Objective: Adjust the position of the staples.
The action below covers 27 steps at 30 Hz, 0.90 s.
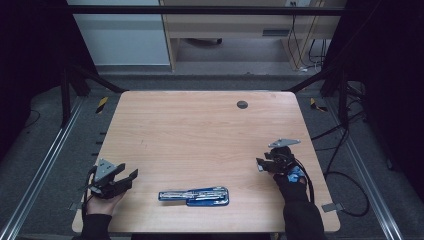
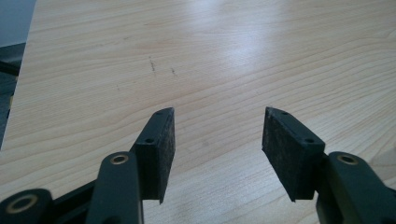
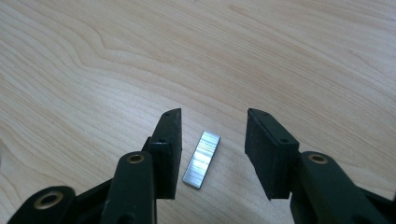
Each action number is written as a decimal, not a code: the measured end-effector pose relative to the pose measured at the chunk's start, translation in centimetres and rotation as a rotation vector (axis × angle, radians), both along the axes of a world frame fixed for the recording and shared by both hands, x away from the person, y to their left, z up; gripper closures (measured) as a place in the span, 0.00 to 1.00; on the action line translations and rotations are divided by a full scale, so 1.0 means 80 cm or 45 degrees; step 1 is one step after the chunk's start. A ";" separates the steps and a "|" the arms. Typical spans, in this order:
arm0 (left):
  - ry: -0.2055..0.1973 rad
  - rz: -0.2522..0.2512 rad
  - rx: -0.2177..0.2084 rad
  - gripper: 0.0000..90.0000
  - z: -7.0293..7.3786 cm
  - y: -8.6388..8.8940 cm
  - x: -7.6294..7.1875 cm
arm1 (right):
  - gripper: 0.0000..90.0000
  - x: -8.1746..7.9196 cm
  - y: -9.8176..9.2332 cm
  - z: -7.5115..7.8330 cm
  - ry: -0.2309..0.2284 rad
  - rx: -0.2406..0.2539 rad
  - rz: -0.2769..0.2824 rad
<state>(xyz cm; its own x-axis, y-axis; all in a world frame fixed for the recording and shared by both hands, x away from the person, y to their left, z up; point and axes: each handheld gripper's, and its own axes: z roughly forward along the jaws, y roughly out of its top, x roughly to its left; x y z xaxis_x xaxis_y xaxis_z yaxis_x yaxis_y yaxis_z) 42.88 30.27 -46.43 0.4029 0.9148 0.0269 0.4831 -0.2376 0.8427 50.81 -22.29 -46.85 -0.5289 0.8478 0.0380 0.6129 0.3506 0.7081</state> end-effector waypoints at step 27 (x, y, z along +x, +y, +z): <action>0.017 0.001 0.054 0.46 -0.004 -0.002 0.006 | 0.79 0.009 0.014 -0.019 0.111 -0.082 0.007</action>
<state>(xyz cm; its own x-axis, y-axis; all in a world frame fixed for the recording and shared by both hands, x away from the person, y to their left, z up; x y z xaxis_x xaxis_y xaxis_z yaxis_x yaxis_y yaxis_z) 43.32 30.14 -46.77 0.4028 0.9133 0.0602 0.4944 -0.2725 0.8254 51.50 -21.18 -48.36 -0.5305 0.8472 0.0298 0.6694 0.3971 0.6279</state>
